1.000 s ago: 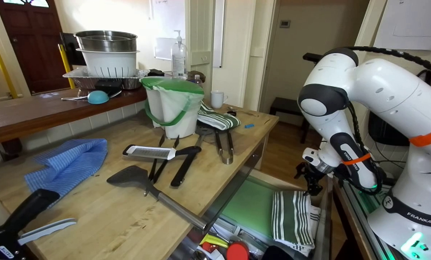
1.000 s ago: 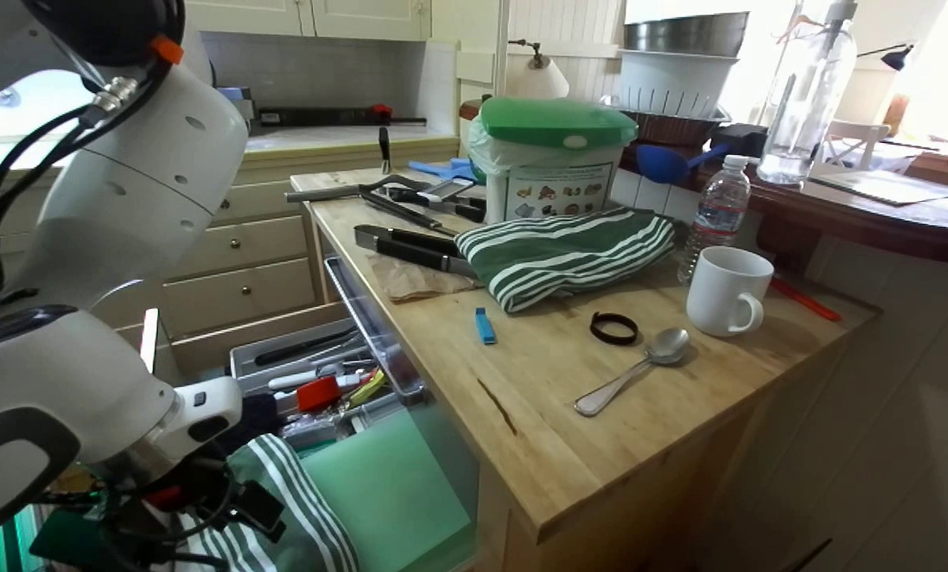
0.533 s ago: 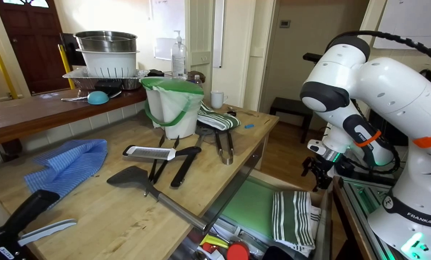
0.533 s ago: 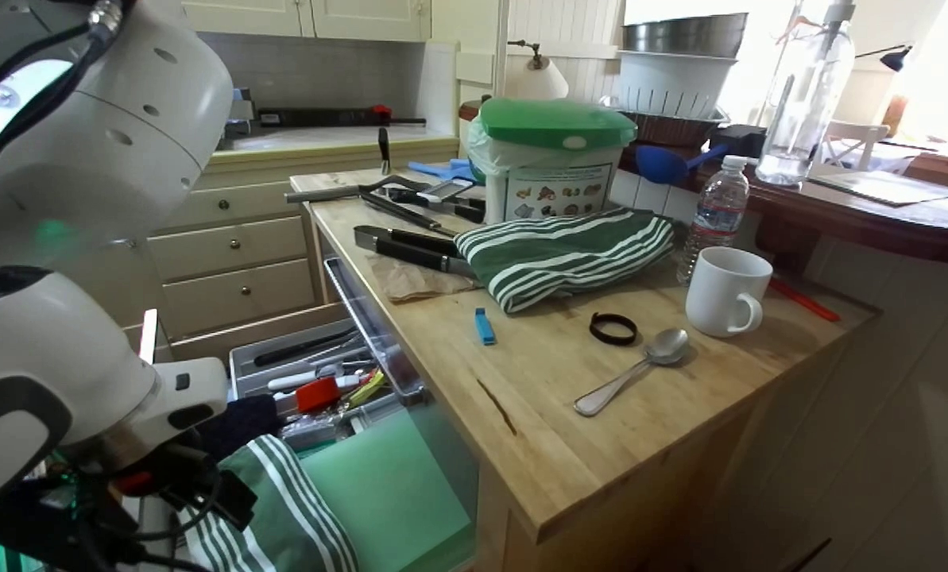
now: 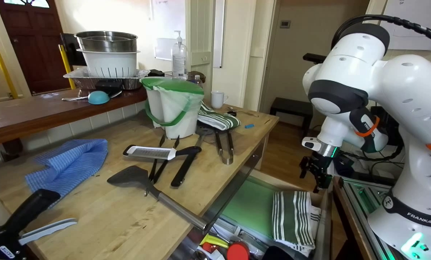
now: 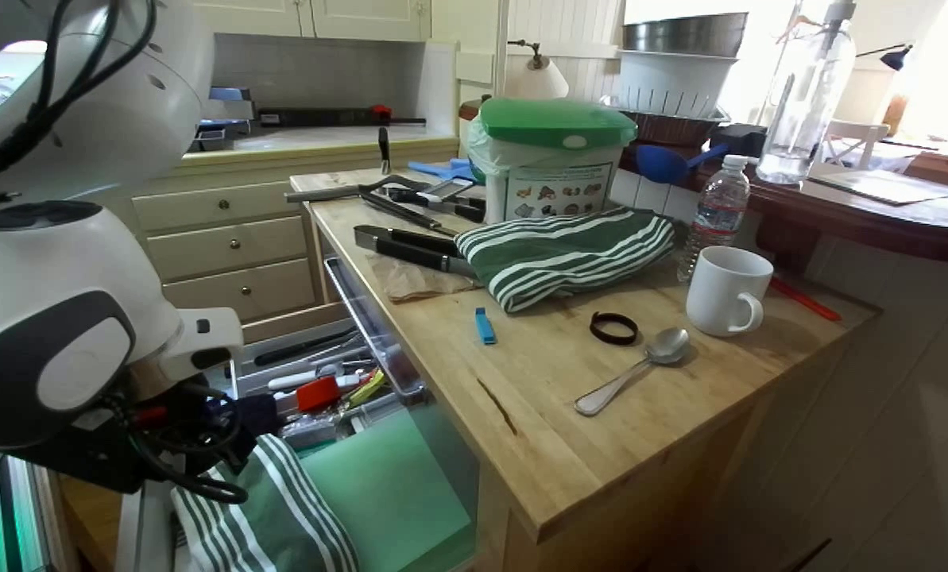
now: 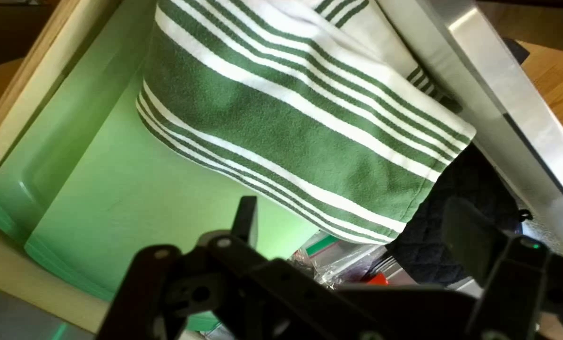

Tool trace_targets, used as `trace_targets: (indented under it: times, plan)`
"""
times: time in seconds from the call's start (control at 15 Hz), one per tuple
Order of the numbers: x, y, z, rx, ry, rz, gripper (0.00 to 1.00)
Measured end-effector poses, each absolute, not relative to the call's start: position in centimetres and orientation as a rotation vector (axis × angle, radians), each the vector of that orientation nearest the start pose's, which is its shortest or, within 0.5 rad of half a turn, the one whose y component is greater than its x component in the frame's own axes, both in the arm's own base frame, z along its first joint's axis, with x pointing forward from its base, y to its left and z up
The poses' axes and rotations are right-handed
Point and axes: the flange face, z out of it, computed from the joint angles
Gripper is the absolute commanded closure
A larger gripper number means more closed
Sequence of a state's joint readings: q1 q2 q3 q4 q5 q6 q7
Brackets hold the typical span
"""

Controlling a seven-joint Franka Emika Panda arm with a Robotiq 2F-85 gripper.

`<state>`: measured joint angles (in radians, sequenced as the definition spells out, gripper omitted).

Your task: Take the black item out of the drawer

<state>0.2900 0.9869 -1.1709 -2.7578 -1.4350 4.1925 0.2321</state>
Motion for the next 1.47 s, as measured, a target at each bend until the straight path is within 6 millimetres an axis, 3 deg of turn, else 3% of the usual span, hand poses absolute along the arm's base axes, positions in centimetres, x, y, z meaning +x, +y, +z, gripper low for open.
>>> trace_targets:
  times: [0.2, 0.4, 0.73, 1.13, 1.47]
  plan:
    - [20.9, -18.3, 13.5, -2.963, -0.774, -0.213, 0.0]
    - [23.1, -16.5, 12.4, -2.898, -0.871, -0.194, 0.0]
    - [27.1, -11.6, 11.5, -2.793, -0.994, -0.206, 0.0]
    - [28.1, -3.6, 9.3, -2.746, -1.135, 0.033, 0.0]
    - [31.1, 0.4, 8.3, -2.783, -1.156, 0.1, 0.0]
